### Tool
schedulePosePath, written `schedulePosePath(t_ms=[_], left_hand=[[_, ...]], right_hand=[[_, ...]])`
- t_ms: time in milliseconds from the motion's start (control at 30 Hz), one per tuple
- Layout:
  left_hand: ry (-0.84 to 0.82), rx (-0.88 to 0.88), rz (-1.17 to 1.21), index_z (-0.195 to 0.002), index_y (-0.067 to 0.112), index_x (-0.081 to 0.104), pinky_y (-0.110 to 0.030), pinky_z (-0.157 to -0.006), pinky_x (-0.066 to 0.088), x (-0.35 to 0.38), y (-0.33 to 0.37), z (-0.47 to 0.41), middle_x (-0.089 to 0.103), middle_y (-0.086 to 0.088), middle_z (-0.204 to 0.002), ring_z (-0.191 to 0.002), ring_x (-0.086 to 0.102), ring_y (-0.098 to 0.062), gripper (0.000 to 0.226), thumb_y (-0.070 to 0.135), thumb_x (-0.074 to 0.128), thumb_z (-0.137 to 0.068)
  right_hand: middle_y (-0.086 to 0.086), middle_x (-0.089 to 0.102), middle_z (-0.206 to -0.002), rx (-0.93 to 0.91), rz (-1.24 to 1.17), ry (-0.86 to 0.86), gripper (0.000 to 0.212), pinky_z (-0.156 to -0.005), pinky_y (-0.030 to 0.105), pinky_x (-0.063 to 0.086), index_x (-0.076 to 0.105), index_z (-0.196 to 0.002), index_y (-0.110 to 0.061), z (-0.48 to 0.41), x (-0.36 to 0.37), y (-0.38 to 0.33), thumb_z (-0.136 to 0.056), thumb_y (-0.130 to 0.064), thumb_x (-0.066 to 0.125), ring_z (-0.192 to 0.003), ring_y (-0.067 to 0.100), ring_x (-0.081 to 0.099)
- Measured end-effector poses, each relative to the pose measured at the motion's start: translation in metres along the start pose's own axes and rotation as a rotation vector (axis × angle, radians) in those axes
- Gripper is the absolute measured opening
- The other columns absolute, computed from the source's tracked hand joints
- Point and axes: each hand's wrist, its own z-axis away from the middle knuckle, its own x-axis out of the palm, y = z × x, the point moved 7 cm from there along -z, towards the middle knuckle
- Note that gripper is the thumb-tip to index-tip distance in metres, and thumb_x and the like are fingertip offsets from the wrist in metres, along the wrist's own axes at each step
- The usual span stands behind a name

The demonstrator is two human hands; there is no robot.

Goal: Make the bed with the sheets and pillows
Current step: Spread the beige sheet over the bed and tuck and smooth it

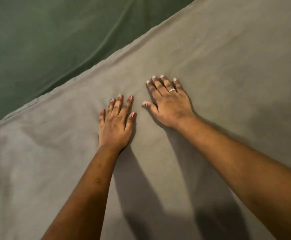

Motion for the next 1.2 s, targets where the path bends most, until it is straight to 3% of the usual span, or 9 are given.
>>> schedulePosePath(t_ms=[267, 367, 467, 533, 633, 833, 1200], left_hand=[[0.013, -0.191, -0.012, -0.15, 0.043, 0.012, -0.041, -0.117, 0.004, -0.004, -0.087, 0.133, 0.01, 0.007, -0.16, -0.148, 0.005, -0.015, 0.061, 0.058, 0.007, -0.09], [0.017, -0.262, 0.0, -0.15, 0.043, 0.01, -0.042, -0.117, 0.004, -0.003, -0.117, 0.175, 0.009, 0.007, -0.161, -0.148, 0.004, -0.015, 0.061, 0.056, 0.006, -0.09], [0.019, -0.317, -0.002, -0.15, 0.043, 0.008, -0.041, -0.118, 0.002, -0.003, -0.142, 0.216, 0.006, 0.007, -0.161, -0.148, 0.001, -0.014, 0.061, 0.054, 0.004, -0.09], [0.024, -0.357, 0.008, -0.15, 0.044, 0.006, -0.042, -0.119, 0.001, -0.004, -0.156, 0.244, 0.004, 0.008, -0.161, -0.148, -0.001, -0.013, 0.061, 0.054, 0.003, -0.09], [0.045, -0.424, 0.012, -0.149, 0.045, 0.005, -0.044, -0.118, 0.0, -0.006, -0.173, 0.275, 0.003, 0.009, -0.161, -0.148, -0.002, -0.013, 0.058, 0.055, 0.006, -0.092], [0.147, -0.442, -0.003, -0.149, 0.045, 0.01, -0.048, -0.118, -0.001, -0.006, -0.177, 0.283, 0.008, 0.008, -0.161, -0.148, 0.002, -0.014, 0.054, 0.052, 0.019, -0.097], [0.279, -0.437, -0.006, -0.151, 0.039, 0.015, -0.045, -0.118, -0.002, -0.003, -0.174, 0.289, 0.012, 0.006, -0.16, -0.148, 0.004, -0.015, 0.053, 0.049, 0.022, -0.1]], right_hand=[[0.0, 0.008, -0.161, -0.06, -0.047, -0.058, 0.069, -0.119, 0.044, -0.002, 0.01, -0.153, -0.022, 0.08, 0.042, -0.135, -0.096, -0.057, 0.025, -0.148, 0.023, 0.001], [0.002, 0.017, -0.159, -0.108, -0.045, -0.058, 0.068, -0.118, 0.044, 0.002, 0.018, -0.152, -0.02, 0.112, 0.057, -0.191, -0.095, -0.056, 0.027, -0.148, 0.025, 0.009], [0.004, 0.033, -0.153, -0.113, -0.062, -0.072, 0.07, -0.116, 0.046, 0.014, 0.034, -0.148, -0.019, 0.139, 0.07, -0.232, -0.09, -0.055, 0.022, -0.144, 0.027, 0.025], [0.004, 0.032, -0.154, -0.144, -0.041, -0.073, 0.07, -0.116, 0.047, 0.015, 0.033, -0.148, -0.022, 0.15, 0.075, -0.25, -0.089, -0.055, 0.019, -0.144, 0.027, 0.025], [0.001, 0.021, -0.159, -0.197, -0.009, -0.053, 0.07, -0.117, 0.045, 0.006, 0.021, -0.152, -0.029, 0.151, 0.078, -0.254, -0.089, -0.058, 0.013, -0.147, 0.025, 0.014], [-0.001, 0.012, -0.161, -0.226, -0.014, 0.039, 0.062, -0.118, 0.046, 0.002, 0.013, -0.152, -0.035, 0.146, 0.084, -0.249, -0.095, -0.058, 0.025, -0.148, 0.024, 0.007], [-0.003, 0.009, -0.161, -0.306, 0.038, 0.136, 0.059, -0.118, 0.048, 0.0, 0.012, -0.151, -0.037, 0.142, 0.084, -0.254, -0.096, -0.057, 0.022, -0.148, 0.021, 0.004]])
